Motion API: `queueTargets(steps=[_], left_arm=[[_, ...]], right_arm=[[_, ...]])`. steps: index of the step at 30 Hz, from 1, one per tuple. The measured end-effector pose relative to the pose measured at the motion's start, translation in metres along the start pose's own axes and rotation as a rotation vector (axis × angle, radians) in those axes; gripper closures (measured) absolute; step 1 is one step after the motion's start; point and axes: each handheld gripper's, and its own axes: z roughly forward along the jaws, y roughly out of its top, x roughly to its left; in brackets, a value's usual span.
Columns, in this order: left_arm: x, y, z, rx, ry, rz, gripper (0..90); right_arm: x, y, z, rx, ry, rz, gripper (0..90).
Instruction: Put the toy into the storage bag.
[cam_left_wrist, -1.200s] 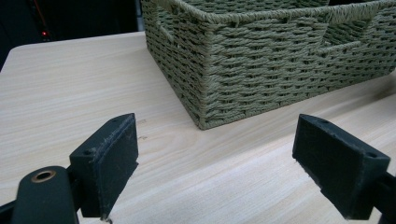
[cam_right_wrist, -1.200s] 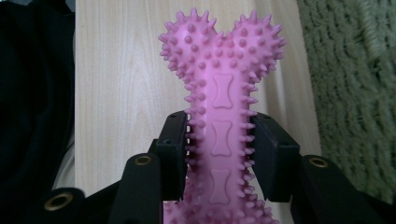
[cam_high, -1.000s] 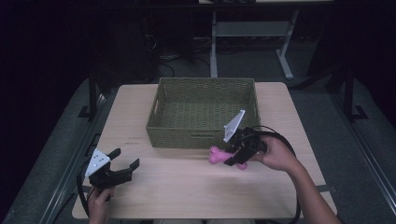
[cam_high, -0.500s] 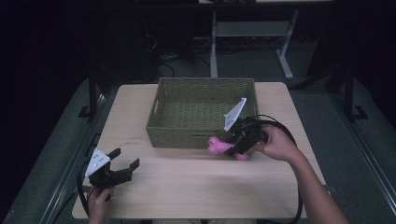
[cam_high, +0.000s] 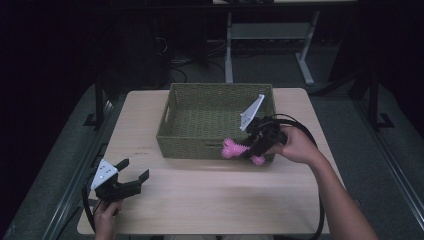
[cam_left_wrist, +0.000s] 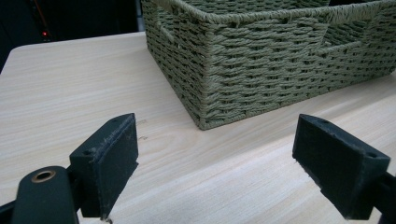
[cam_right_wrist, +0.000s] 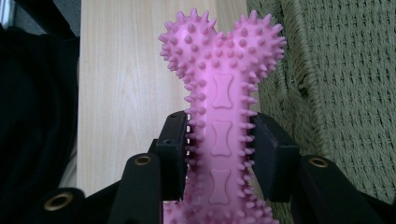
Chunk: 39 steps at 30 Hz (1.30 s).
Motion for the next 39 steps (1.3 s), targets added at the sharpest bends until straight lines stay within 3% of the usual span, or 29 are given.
queueTargets(steps=[27,39], left_arm=[[0.0,0.0,0.0,-0.001,0.0,0.001,13.8],[0.0,0.0,0.001,0.0,-0.002,0.002,13.8]], right_arm=[[-0.02,0.019,-0.02,-0.002,-0.028,0.0,58.3],[-0.032,0.023,-0.024,0.008,-0.03,0.022,58.3]])
